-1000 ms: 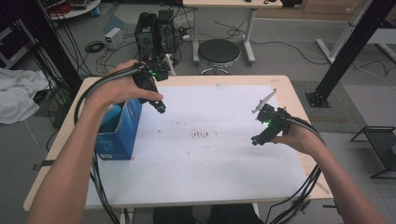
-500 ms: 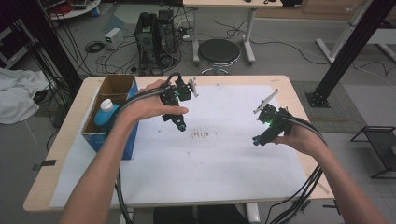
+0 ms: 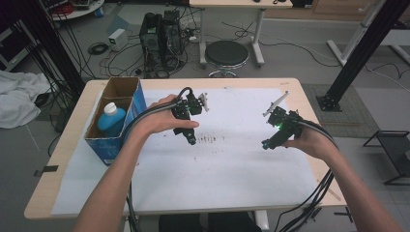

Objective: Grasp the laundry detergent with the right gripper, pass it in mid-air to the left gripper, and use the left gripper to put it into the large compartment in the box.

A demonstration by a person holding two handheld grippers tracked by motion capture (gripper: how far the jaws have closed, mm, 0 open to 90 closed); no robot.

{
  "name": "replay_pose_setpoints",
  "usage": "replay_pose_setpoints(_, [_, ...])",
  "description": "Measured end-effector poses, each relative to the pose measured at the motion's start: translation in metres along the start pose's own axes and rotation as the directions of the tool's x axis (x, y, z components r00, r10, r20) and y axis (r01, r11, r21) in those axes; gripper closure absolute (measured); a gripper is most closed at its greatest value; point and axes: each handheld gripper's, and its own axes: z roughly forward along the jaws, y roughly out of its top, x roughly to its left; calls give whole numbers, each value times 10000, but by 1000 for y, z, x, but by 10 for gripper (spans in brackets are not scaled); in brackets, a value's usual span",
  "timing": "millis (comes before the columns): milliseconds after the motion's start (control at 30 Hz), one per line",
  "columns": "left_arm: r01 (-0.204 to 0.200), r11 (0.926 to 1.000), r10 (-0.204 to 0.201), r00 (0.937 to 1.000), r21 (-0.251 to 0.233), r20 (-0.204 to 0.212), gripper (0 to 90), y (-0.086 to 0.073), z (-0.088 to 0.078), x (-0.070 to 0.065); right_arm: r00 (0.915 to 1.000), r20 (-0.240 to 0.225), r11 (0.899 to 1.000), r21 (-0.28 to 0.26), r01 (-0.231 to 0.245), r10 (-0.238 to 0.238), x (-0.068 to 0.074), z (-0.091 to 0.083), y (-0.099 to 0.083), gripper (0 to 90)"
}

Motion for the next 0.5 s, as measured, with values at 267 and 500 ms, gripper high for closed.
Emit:
replay_pose_setpoints(267, [12, 10000, -13, 10000, -13, -48, 228, -1, 1, 0, 10000, -26, 10000, 11, 39, -38, 0, 1, 2, 133])
replay_pose_setpoints(500, [21, 10000, -22, 10000, -64, -81, 228, -2, 0, -1, 9998, 29, 9998, 87, 192, -192, 1, -3, 1, 133])
